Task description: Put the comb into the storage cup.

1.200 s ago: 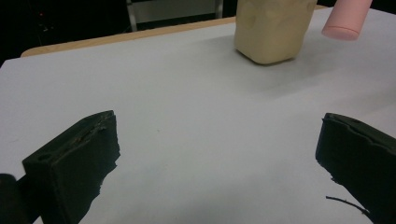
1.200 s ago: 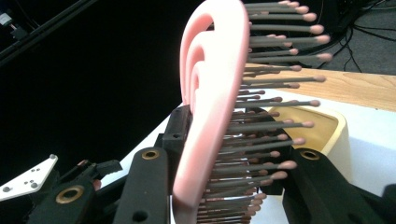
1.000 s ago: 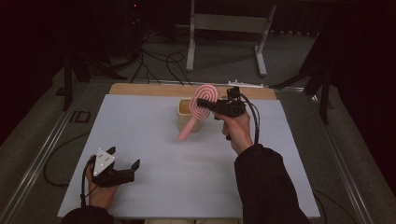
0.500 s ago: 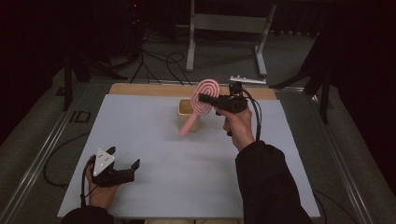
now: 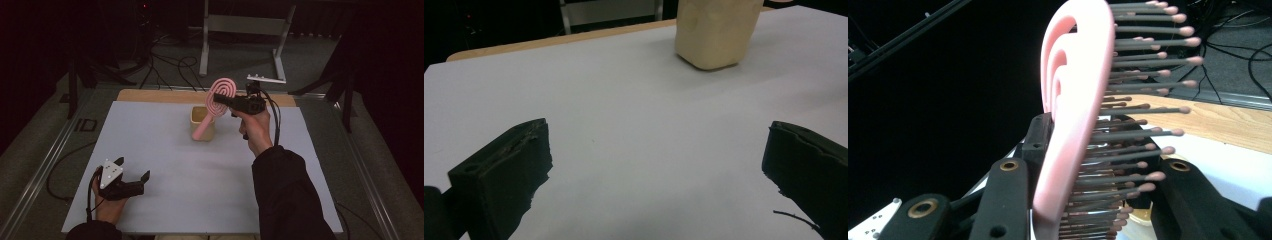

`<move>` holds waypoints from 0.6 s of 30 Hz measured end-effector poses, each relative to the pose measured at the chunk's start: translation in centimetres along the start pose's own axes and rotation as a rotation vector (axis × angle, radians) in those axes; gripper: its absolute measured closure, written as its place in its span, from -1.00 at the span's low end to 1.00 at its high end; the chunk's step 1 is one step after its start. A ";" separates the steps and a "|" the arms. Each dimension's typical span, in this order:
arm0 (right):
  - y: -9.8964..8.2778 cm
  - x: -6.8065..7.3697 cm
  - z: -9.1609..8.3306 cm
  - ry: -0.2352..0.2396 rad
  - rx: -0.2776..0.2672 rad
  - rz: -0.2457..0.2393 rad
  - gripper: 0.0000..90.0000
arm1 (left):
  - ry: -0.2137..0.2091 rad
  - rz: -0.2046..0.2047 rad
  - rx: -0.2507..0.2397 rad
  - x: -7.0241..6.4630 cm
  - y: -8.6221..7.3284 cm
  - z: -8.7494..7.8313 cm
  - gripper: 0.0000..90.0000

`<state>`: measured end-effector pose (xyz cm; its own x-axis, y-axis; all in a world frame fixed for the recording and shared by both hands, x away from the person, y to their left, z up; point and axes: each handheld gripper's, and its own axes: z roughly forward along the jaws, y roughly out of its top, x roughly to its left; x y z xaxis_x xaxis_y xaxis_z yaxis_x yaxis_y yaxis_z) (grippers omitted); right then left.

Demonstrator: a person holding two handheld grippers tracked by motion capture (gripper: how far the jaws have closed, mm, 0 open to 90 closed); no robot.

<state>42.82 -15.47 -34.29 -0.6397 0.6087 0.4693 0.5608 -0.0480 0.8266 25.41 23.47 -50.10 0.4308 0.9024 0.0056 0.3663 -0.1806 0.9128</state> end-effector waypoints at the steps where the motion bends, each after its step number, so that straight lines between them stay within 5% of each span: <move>1: 0.1 0.0 0.0 0.000 -0.002 0.002 0.41 | 0.000 -0.001 0.001 0.0 0.0 0.0 -1.00; 18: 1.0 -0.4 0.0 0.007 -0.034 0.045 0.41 | -0.001 0.002 0.006 -0.1 0.0 0.1 -1.00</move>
<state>43.68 -15.75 -33.70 -0.6176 0.5998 0.5087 0.5715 -0.1021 0.8142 25.42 23.40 -50.15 0.4324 0.9016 0.0072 0.3707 -0.1850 0.9101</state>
